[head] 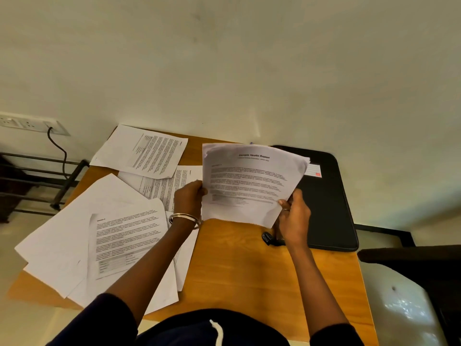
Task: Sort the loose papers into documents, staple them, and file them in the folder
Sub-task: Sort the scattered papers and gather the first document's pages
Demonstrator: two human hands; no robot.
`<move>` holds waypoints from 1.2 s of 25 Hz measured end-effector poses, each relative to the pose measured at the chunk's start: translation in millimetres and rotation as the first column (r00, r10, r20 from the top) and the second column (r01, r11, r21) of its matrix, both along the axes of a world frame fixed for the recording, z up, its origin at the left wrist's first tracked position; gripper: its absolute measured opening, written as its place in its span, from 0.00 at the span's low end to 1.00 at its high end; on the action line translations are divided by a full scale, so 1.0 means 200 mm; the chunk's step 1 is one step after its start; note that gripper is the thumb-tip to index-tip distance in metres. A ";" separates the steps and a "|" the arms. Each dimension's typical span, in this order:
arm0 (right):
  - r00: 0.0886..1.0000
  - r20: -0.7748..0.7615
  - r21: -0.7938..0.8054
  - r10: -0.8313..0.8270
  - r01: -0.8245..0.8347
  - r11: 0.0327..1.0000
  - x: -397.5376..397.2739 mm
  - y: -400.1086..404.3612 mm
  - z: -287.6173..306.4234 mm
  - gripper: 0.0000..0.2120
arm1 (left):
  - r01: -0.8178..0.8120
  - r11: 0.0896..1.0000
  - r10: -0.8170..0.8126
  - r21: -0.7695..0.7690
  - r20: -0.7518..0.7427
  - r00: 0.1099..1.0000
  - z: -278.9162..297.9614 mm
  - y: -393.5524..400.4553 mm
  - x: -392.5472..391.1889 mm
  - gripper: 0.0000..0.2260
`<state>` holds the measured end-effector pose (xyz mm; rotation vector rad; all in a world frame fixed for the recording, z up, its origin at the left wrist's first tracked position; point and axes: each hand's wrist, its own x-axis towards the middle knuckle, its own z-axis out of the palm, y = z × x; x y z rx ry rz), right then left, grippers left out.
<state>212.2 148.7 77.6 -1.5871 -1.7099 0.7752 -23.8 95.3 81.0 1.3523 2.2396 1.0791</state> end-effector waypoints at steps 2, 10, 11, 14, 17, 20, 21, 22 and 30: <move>1.000 0.004 0.014 0.028 -0.028 1.000 0.01 0.02 0.02 0.18 | -0.001 1.000 0.000 -0.028 -0.028 1.000 0.01 0.02 -0.01 0.07; 0.974 0.117 -0.186 0.196 -0.172 0.967 0.04 0.02 -0.01 0.20 | 0.082 0.964 -0.116 -0.252 -0.124 0.985 -0.09 0.04 -0.03 0.06; 0.974 0.112 -0.195 0.198 -0.174 0.965 0.05 0.03 0.00 0.20 | 0.083 0.965 -0.116 -0.247 -0.124 0.986 -0.09 0.04 -0.03 0.06; 0.981 0.086 -0.193 0.173 -0.153 0.969 0.06 0.05 0.02 0.19 | 0.080 0.978 -0.111 -0.194 -0.155 0.982 -0.08 0.04 -0.03 0.06; 0.979 0.101 -0.203 0.179 -0.156 0.967 0.06 0.05 0.02 0.18 | 0.072 0.979 -0.103 -0.191 -0.157 0.982 -0.10 0.04 -0.03 0.06; 0.974 0.101 -0.218 0.201 -0.176 0.960 0.05 0.04 0.01 0.18 | 0.084 0.968 -0.118 -0.236 -0.133 0.984 -0.13 0.04 -0.04 0.07; 0.978 0.084 -0.213 0.192 -0.171 0.962 0.06 0.05 0.01 0.17 | 0.083 0.969 -0.116 -0.233 -0.131 0.985 -0.12 0.04 -0.04 0.07; 0.982 0.051 -0.198 0.180 -0.167 0.966 0.07 0.05 0.01 0.17 | 0.088 0.971 -0.118 -0.222 -0.125 0.985 -0.10 0.04 -0.05 0.07; 0.955 -0.269 -0.569 0.122 -0.260 0.780 0.24 0.05 -0.02 0.06 | 0.451 0.795 -0.053 -0.406 0.694 0.718 -0.06 -0.11 -0.19 0.05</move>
